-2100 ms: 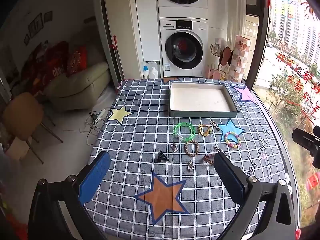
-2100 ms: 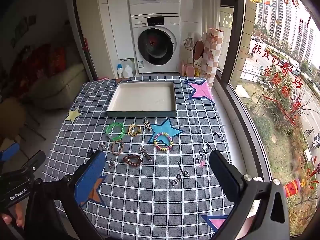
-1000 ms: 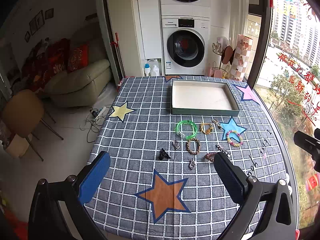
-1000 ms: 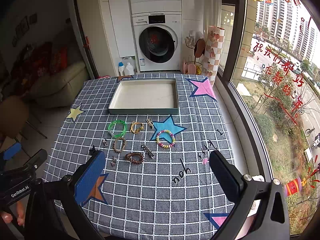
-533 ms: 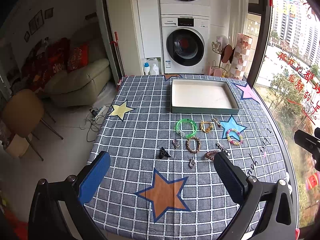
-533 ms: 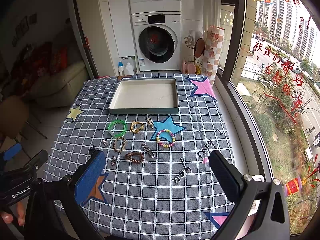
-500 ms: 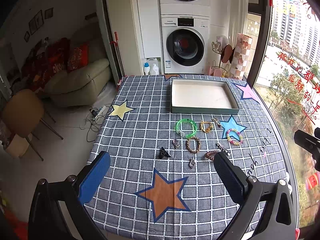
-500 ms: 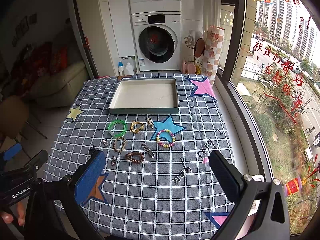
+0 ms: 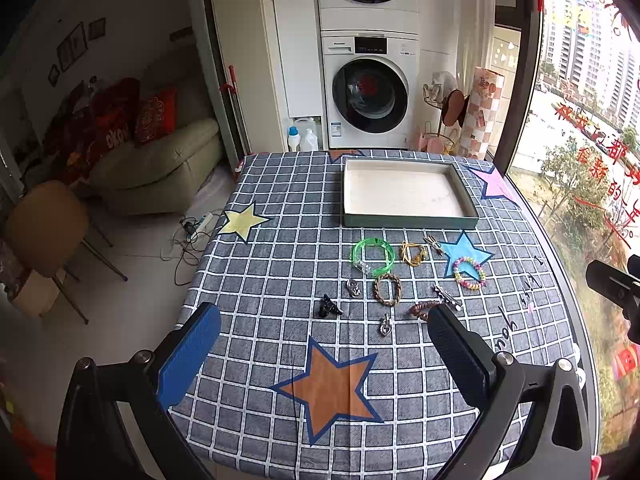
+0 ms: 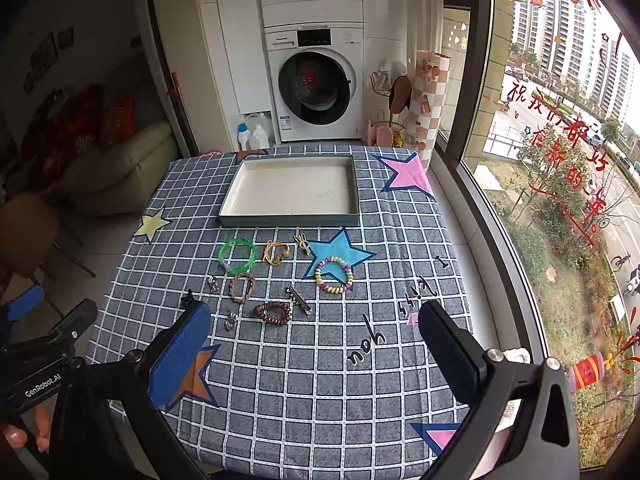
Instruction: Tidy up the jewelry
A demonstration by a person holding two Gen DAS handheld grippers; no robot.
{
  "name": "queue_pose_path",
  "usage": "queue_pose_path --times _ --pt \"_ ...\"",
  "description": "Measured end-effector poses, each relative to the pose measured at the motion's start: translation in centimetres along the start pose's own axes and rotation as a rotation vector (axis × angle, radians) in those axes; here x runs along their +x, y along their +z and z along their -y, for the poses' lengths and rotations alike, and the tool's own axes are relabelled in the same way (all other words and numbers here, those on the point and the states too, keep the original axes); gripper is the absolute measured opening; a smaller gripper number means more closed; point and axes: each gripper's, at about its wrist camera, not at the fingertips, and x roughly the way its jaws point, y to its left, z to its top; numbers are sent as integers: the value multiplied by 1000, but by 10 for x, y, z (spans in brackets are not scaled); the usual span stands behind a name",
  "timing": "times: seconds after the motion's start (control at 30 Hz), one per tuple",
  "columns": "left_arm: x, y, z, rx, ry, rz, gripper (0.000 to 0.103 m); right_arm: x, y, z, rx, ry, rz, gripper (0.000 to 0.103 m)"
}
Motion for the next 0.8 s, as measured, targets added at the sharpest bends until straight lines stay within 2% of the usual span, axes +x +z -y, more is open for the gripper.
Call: queue_pose_path --times 0.8 --pt "0 -2 1 0 -1 -2 103 1 -4 -4 -1 1 -2 103"
